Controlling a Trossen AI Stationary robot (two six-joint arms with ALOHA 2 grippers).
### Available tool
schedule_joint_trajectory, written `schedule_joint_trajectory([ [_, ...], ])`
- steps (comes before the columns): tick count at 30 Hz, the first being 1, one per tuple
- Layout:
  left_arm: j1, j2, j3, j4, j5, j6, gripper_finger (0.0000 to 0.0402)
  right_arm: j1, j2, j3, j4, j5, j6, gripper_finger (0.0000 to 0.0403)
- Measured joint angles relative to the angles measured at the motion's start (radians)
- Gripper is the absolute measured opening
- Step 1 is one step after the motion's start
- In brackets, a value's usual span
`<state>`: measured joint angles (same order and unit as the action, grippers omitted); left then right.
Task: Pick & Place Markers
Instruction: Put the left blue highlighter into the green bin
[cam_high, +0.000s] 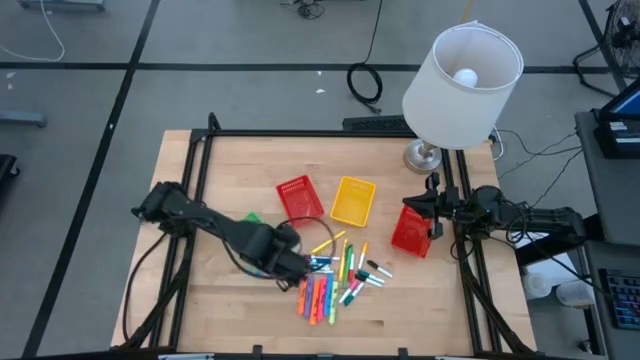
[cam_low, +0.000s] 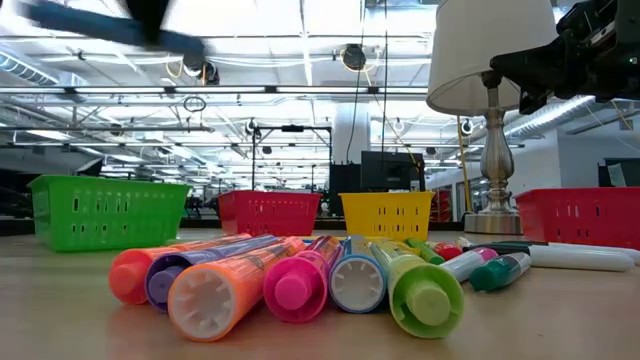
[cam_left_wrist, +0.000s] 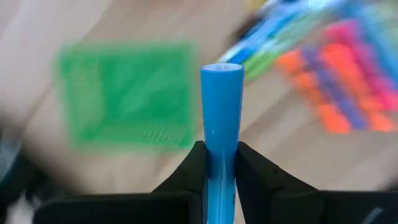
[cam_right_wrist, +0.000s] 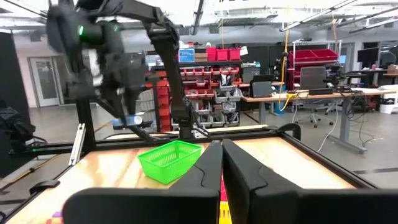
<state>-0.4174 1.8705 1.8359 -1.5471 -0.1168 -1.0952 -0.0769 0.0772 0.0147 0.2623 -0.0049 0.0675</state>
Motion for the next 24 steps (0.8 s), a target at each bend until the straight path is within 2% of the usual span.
schedule_joint_trajectory([
  [1, 0.011, -0.005, 0.003, -0.007, -0.032, 0.039, 0.0053, 0.0, 0.0, 0.0, 0.001, 0.001, 0.0, 0.0],
  [9, 0.117, -0.028, -0.108, -0.034, -0.07, 0.426, 0.0053, 0.0, 0.015, 0.0, 0.0, 0.0, 0.003, 0.0],
  [16, 0.201, -0.034, -0.169, -0.029, -0.22, 0.694, 0.0053, 0.0, 0.019, 0.0, -0.005, 0.002, 0.0, 0.0],
  [22, 0.258, -0.125, -0.168, -0.025, -0.325, 0.981, 0.0053, 0.0, 0.019, 0.0, -0.01, 0.0, 0.002, 0.0],
  [24, 0.261, -0.168, -0.17, -0.024, -0.329, 1.102, 0.0053, 0.0, 0.02, 0.0, -0.02, 0.0, 0.003, 0.0],
])
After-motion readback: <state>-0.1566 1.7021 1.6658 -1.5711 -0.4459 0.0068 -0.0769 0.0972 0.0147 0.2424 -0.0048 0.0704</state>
